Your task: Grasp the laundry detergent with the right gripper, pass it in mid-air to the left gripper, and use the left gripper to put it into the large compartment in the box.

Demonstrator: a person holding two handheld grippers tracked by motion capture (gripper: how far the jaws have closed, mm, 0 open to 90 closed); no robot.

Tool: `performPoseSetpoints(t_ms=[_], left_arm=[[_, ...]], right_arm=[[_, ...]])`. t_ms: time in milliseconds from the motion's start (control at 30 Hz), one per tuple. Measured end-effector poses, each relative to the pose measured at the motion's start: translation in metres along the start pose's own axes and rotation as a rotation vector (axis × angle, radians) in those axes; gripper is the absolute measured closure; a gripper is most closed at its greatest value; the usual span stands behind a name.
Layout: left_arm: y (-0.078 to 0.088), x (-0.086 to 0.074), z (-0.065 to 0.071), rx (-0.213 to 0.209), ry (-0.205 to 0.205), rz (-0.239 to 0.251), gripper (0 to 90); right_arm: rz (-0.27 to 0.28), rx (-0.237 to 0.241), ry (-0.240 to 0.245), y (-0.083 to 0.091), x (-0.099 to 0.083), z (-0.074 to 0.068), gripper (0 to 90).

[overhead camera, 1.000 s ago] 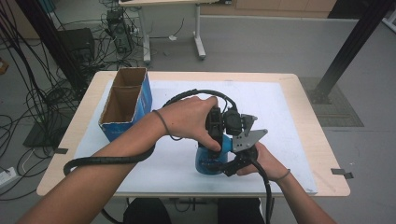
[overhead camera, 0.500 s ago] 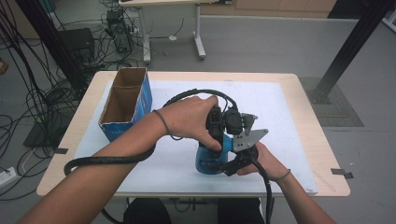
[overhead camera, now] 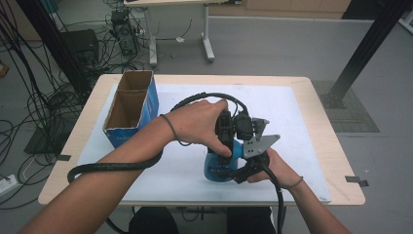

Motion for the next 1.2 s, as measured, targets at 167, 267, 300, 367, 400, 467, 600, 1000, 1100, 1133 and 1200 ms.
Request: performPoseSetpoints(t_ms=[167,267,300,367,400,467,600,1000,1100,1133,1200], left_arm=[[0.0004,0.0,-0.0002,-0.001,0.0,-0.001,37.3],[0.0008,-0.0012,-0.0003,-0.004,0.005,0.002,37.3],[0.0009,-0.0013,-0.0004,-0.003,0.003,0.001,37.3],[0.001,-0.0019,-0.0002,-0.003,0.003,0.002,37.3],[0.0009,-0.0025,-0.0002,-0.003,0.004,0.005,37.3],[0.0005,-0.0028,0.0,-0.002,0.005,0.005,37.3],[0.0006,-0.0031,-0.0007,-0.004,0.004,0.005,37.3],[0.0003,-0.0036,-0.0013,-0.006,0.005,0.008,37.3],[0.0,-0.0039,-0.0014,-0.007,0.007,0.011,37.3],[0.0001,-0.0037,-0.0014,-0.006,0.006,0.01,37.3],[-0.0001,-0.004,-0.0013,-0.003,0.005,0.012,37.3]], right_arm=[[0.003,-0.001,0.002,-0.0005,-0.0003,0.0002,42.1],[0.003,0.001,-0.001,-0.0007,0.0,0.0001,42.1],[0.003,0.001,-0.001,-0.0008,0.0001,0.0001,42.1],[0.001,0.002,0.0,-0.0009,0.0006,-0.0001,42.1],[0.002,0.002,0.0,-0.0011,0.0005,0.0,42.1],[0.004,0.002,0.0,-0.0016,0.0003,-0.0001,42.1],[0.004,0.005,-0.002,-0.0023,0.0001,0.0003,42.1],[0.004,0.003,-0.001,-0.0021,0.0002,0.0007,42.1],[0.003,0.004,-0.002,-0.002,0.0001,0.0008,42.1],[0.004,0.003,-0.002,-0.0021,0.0,0.0008,42.1],[0.003,0.003,-0.002,-0.0021,0.0,0.0009,42.1]])
Point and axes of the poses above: each handheld gripper's, and its own axes: y roughly backward along the jaws, x roughly out of its top, z roughly to its right, the point moved 2 cm from there along -y, roughly forward along the jaws, and after that the axes turned 11 degrees about -y, right-handed, at the moved point
